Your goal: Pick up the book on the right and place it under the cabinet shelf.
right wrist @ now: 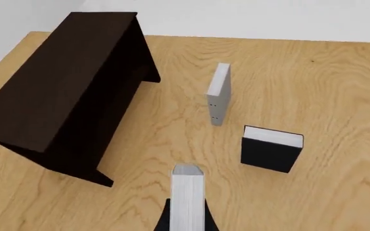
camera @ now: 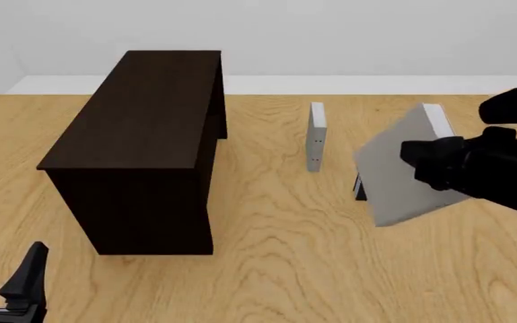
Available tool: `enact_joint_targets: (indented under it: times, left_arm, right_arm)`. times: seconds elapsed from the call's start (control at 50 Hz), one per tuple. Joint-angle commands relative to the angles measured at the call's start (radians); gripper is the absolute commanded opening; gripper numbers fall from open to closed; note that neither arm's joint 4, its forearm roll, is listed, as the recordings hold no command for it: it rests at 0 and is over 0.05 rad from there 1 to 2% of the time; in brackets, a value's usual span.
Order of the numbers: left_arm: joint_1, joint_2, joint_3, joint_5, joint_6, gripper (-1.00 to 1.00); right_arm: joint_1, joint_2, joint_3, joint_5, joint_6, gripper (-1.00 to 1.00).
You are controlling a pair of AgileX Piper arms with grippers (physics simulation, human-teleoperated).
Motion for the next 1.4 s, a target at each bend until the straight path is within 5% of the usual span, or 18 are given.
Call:
enact_joint_targets:
  times: [0.02,0.1,0.12,0.16,0.18,0.52,0.64,0.78,0.8,1.4]
  left_arm:
    - [0.0,0.0,-0.001,0.001,0.0,1.0]
    - [0.0,0.001,0.001,-0.002,0.0,1.0]
    - [0.0,0.003,0.001,-0.002,0.0,1.0]
    - [0.0,0.003,0.001,-0.003,0.0,1.0]
    - [0.0,0.004,0.001,-0.005,0.0,1.0]
    - [0.001,0.005,0.0,-0.005,0.0,1.0]
    - [0.001,0.012,0.003,-0.014,0.0,1.0]
    - [0.001,0.012,0.002,-0.014,-0.001,1.0]
    - [0.001,0.005,0.001,-0.005,0.0,1.0]
    - [0.001,0.004,0.001,-0.004,-0.001,1.0]
  right_arm:
    - [0.096,0.027,-0.04,-0.097,0.141,-1.0]
    - [0.119,0.03,-0.037,-0.15,0.176,-1.0]
    - [0.13,0.047,0.001,-0.297,0.26,-1.0]
    - [0.109,0.049,0.011,-0.346,0.275,-1.0]
    - [0.124,0.051,0.05,-0.42,0.332,-1.0]
    - [0.124,0.2,0.128,-0.7,0.376,-1.0]
    - [0.136,0.283,0.17,-0.872,0.463,-1.0]
    - [0.126,0.369,0.183,-0.977,0.493,-1.0]
    - [0.128,0.428,0.205,-1.06,0.53,-1.0]
    - [0.178,0.711,0.2,-1.325,0.633,-1.0]
